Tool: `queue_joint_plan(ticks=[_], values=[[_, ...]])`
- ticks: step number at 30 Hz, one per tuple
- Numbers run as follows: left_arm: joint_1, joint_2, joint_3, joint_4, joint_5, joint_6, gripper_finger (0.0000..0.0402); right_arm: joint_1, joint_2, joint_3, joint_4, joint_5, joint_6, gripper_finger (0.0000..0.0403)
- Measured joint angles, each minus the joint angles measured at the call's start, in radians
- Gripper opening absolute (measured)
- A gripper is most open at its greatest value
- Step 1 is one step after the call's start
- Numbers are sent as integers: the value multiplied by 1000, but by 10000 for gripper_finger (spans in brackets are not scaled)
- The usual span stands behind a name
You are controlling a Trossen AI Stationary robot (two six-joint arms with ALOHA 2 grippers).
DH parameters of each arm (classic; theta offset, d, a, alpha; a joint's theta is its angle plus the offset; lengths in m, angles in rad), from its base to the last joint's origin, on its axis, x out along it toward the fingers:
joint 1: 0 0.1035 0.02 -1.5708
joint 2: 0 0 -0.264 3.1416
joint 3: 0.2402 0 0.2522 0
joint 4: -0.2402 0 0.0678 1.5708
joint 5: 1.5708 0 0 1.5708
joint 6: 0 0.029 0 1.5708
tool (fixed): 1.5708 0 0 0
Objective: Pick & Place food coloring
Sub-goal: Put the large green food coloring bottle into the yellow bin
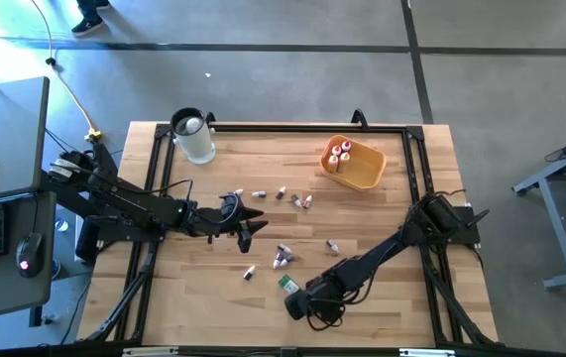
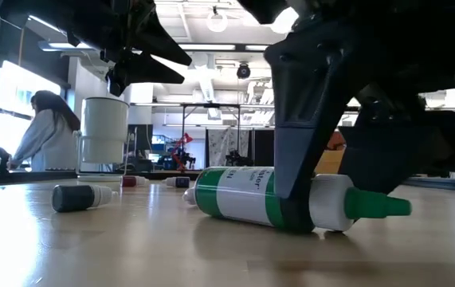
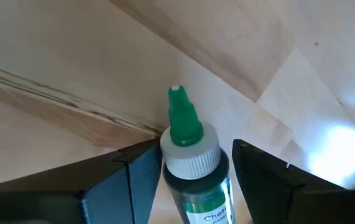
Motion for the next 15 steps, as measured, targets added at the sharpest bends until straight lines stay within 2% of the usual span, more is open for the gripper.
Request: queue_joint_plan(ticks=[5, 15], values=[[0, 0, 0, 0, 0, 0, 172, -16, 0, 1, -6, -51, -9, 190], [0, 0, 0, 0, 1, 0, 172, -7, 0, 1, -8, -87, -13, 190]])
